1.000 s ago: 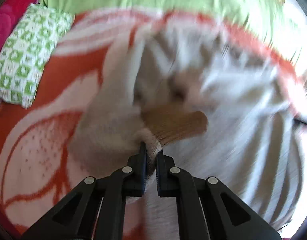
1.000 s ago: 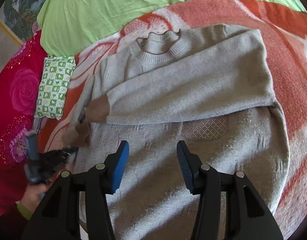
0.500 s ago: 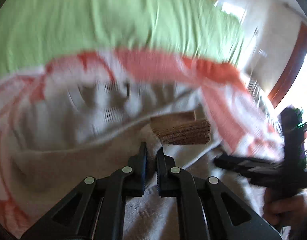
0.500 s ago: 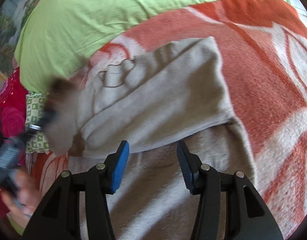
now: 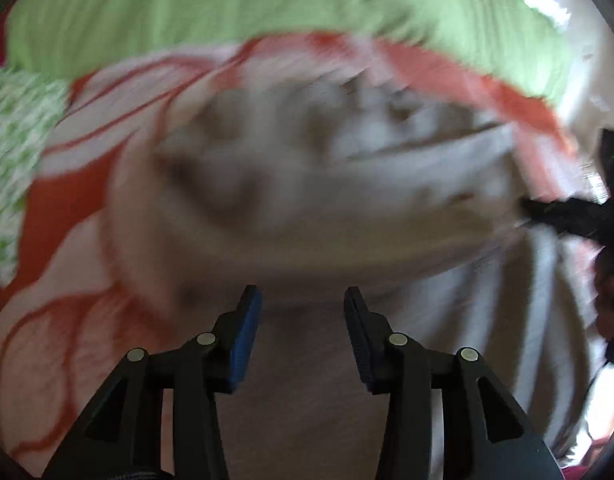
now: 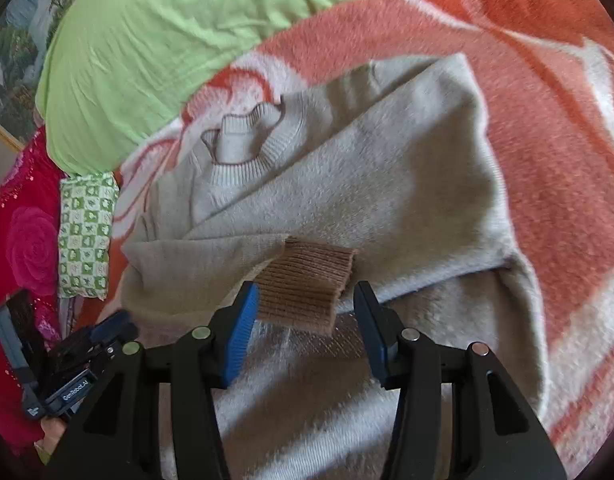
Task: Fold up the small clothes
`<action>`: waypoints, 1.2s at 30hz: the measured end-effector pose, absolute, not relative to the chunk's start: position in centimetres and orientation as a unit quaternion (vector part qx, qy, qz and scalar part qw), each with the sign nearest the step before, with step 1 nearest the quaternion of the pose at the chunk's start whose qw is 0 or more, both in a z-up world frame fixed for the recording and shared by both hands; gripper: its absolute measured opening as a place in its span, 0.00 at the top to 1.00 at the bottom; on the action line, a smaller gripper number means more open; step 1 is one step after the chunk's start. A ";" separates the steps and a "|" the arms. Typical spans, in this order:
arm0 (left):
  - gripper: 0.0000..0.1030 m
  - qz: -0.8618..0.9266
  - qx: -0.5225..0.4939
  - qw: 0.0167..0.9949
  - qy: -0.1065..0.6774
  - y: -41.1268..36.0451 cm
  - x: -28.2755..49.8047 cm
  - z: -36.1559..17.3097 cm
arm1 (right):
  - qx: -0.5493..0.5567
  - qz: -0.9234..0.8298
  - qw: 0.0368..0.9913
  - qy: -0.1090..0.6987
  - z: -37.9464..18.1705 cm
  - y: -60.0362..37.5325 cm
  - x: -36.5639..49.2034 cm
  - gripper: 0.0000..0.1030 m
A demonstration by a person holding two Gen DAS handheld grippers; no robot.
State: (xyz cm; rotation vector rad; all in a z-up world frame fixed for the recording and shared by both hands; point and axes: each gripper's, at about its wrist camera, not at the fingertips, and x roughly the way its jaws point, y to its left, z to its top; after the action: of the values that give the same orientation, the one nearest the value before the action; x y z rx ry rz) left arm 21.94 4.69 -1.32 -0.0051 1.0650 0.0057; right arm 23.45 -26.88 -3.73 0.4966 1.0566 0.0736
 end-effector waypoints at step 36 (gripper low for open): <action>0.55 0.174 -0.208 0.817 0.509 14.1 26.1 -5.2 | 0.157 0.024 0.847 0.507 -2.1 -31.5 22.9 0.93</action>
State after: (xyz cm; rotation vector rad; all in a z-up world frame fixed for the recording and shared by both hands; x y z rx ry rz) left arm 26.07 14.11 -5.20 -0.4444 1.0850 0.3699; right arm 22.87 -31.50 -2.06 0.3315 1.0683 0.0510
